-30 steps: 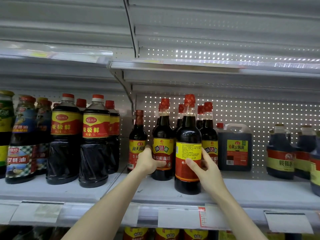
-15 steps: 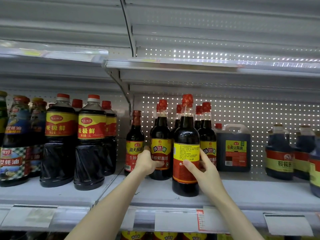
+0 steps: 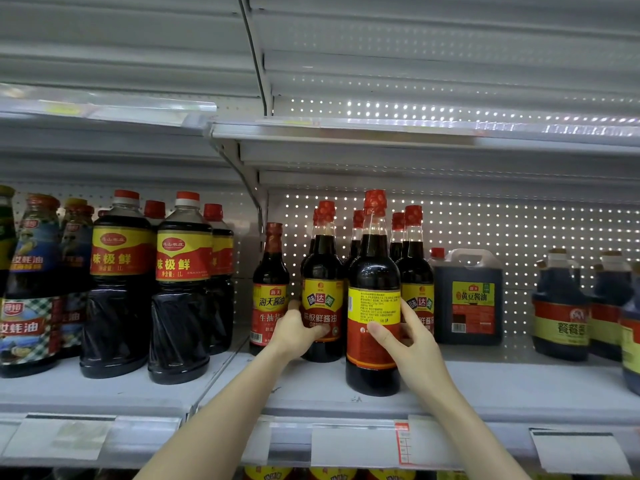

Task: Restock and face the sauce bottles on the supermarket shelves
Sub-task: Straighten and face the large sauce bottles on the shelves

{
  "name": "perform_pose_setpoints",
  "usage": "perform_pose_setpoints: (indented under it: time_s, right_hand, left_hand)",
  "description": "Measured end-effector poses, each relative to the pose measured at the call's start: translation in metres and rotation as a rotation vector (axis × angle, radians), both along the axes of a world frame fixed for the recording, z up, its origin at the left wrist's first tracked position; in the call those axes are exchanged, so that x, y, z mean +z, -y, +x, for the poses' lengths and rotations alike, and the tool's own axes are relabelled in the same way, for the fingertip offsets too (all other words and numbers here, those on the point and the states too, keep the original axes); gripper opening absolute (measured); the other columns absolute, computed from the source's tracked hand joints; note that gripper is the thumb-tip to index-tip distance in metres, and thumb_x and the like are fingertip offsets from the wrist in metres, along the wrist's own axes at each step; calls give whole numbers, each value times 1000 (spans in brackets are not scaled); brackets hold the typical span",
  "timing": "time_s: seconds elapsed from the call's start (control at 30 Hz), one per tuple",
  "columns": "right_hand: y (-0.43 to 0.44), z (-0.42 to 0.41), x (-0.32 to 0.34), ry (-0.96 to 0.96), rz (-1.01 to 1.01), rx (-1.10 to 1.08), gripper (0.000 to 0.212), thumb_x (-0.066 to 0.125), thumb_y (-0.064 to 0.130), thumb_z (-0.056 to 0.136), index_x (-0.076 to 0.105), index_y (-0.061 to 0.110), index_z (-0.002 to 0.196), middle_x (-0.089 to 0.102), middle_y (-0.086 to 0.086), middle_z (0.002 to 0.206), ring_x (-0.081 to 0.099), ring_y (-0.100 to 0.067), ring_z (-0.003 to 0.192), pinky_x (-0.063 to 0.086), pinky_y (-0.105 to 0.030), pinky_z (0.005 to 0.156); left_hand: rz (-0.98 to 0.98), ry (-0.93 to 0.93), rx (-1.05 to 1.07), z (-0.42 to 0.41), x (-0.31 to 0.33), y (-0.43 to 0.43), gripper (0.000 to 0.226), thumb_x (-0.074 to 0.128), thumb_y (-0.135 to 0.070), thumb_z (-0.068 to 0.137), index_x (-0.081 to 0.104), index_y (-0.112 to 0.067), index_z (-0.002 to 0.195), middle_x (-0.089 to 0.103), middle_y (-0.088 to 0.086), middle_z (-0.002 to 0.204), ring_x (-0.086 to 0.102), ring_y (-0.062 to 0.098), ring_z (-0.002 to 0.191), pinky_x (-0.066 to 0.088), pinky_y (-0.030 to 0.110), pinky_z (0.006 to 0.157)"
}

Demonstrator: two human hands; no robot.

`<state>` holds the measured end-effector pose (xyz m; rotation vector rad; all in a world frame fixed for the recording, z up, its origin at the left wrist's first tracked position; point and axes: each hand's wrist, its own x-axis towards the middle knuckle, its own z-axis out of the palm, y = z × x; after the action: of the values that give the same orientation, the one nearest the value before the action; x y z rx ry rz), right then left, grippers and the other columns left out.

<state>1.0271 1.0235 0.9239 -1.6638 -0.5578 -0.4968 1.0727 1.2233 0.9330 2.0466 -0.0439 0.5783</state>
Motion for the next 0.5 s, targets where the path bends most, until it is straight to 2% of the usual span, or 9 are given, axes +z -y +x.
perform_pose_setpoints:
  time_s: [0.1, 0.23, 0.5]
  right_hand:
    - [0, -1, 1, 5, 3, 4, 61, 64, 44, 79, 41, 40, 136, 56, 24, 119, 51, 5, 107, 42, -11, 72]
    - [0, -3, 2, 6, 4, 10, 63, 63, 46, 76, 41, 40, 135, 56, 26, 118, 51, 9, 104, 44, -9, 70]
    - [-1, -1, 1, 2, 8, 2, 58, 66, 41, 82, 40, 42, 134, 56, 24, 118, 51, 3, 107, 42, -12, 76]
  left_hand:
    - [-8, -15, -27, 2, -1, -1, 61, 72, -22, 85, 40, -11, 136, 60, 6, 126, 57, 23, 116, 47, 32, 94]
    - [-14, -1, -15, 1, 0, -1, 58, 72, -19, 84, 43, -11, 134, 59, 5, 127, 56, 24, 118, 47, 37, 99]
    - [-6, 6, 25, 2, -1, 0, 58, 73, -19, 84, 43, -10, 132, 58, 7, 128, 55, 25, 119, 47, 39, 99]
